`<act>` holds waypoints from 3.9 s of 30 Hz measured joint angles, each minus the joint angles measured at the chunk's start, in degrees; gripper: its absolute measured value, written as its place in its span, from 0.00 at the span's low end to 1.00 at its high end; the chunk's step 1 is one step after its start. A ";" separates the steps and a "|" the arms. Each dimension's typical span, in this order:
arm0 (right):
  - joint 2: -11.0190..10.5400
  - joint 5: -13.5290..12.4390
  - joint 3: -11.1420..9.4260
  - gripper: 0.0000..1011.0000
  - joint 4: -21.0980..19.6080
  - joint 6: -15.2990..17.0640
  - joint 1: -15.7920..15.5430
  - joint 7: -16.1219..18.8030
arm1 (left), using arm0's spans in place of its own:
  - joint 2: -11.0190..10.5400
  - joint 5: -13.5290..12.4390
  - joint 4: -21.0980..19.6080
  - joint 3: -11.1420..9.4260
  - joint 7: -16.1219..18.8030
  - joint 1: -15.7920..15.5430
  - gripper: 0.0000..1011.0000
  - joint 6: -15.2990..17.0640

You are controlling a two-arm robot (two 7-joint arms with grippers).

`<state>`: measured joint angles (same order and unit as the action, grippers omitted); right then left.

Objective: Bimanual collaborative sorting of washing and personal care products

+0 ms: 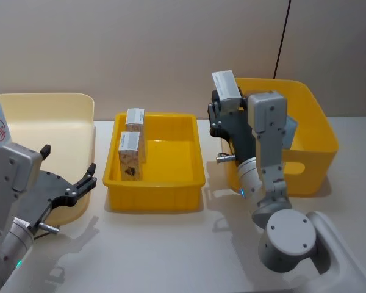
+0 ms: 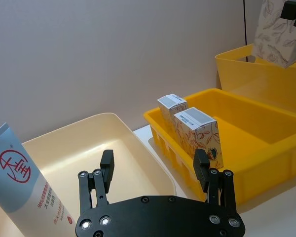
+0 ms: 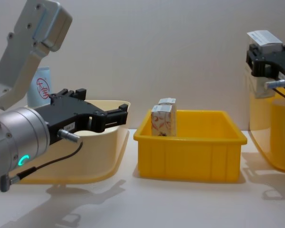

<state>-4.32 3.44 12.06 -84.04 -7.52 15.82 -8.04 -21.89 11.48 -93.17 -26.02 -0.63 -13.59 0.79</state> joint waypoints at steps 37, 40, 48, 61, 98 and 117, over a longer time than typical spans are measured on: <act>1.36 4.44 -3.18 0.44 -2.47 1.38 -3.60 -4.12 | 0.00 0.00 0.00 0.00 0.00 0.00 0.99 0.00; 1.62 4.66 -3.58 0.44 -2.75 2.13 -4.00 -4.46 | 0.00 0.00 0.00 0.00 0.00 0.00 0.99 0.00; 2.17 4.95 -4.29 0.44 -3.15 3.93 -4.63 -4.69 | 0.00 0.00 0.00 0.00 0.00 0.00 0.99 0.00; 2.77 5.31 -4.87 0.52 -3.21 5.72 -4.99 -4.73 | 0.00 0.00 0.00 0.00 0.00 0.00 0.99 0.00; 2.22 2.99 -4.56 0.99 -3.19 2.00 -5.03 0.67 | 0.00 0.00 0.00 0.00 0.00 0.00 0.99 0.00; 1.27 -3.09 -3.77 0.99 -3.34 -2.94 -4.99 9.65 | 0.00 0.00 0.00 0.00 0.00 0.00 0.99 0.00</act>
<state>-3.05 0.35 8.29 -87.37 -10.47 10.83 1.61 -21.89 11.48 -93.18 -26.02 -0.63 -13.59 0.79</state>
